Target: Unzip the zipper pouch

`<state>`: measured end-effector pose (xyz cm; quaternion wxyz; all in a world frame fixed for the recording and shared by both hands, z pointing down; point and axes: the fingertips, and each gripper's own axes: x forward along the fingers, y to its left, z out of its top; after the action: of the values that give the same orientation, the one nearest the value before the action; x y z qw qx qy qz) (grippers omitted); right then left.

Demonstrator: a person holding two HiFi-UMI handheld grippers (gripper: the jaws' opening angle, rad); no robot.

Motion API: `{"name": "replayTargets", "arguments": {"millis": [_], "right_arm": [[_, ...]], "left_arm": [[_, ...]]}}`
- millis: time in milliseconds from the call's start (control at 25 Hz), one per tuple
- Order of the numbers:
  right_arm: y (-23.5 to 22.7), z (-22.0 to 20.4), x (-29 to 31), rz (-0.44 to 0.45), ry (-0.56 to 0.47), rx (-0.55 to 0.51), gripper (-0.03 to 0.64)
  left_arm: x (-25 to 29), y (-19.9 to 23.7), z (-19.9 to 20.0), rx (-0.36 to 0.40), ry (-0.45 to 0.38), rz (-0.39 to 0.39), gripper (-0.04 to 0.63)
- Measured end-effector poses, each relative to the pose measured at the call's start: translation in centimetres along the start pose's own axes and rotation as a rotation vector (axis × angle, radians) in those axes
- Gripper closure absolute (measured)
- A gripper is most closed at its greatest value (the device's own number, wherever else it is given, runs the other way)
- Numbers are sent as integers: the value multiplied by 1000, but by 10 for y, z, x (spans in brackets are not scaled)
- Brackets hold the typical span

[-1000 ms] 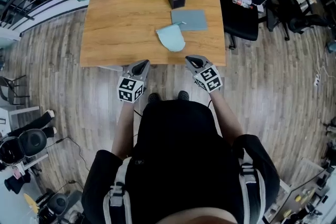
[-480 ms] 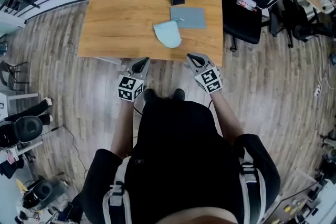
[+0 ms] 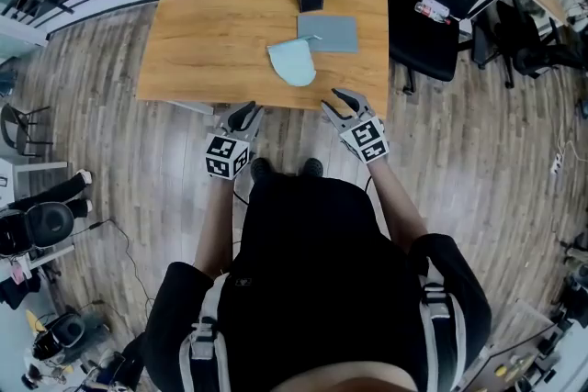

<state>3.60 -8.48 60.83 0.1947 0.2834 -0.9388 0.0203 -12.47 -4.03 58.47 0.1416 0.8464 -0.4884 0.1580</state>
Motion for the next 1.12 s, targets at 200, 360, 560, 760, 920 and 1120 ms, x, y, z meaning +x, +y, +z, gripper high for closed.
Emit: {"name": "replayTargets", "arguments": {"millis": [200,360,560,760,920,1120], "right_arm": [[-2,0,1,-6,-16,-7,396],[-8,5,2,-23,-29,-7,344],[-14,4,3,-33,-28,-6,292],[-18,3,2,-27,-23,6,285],[-16,-1,-2,-13,-21,12,290],[-16,-4,-4,-12,-30,19,293]], "left_arm": [[4,3,-1,-5,5,4,467],[7,10,1,-18,0,30,402],[10,13,4,-33,-6,33,387],[11,16,7,-63,-28,45,383],[9,11,10,-55,-45,60,385],[8,6,9,-68,-39,49,391]]}}
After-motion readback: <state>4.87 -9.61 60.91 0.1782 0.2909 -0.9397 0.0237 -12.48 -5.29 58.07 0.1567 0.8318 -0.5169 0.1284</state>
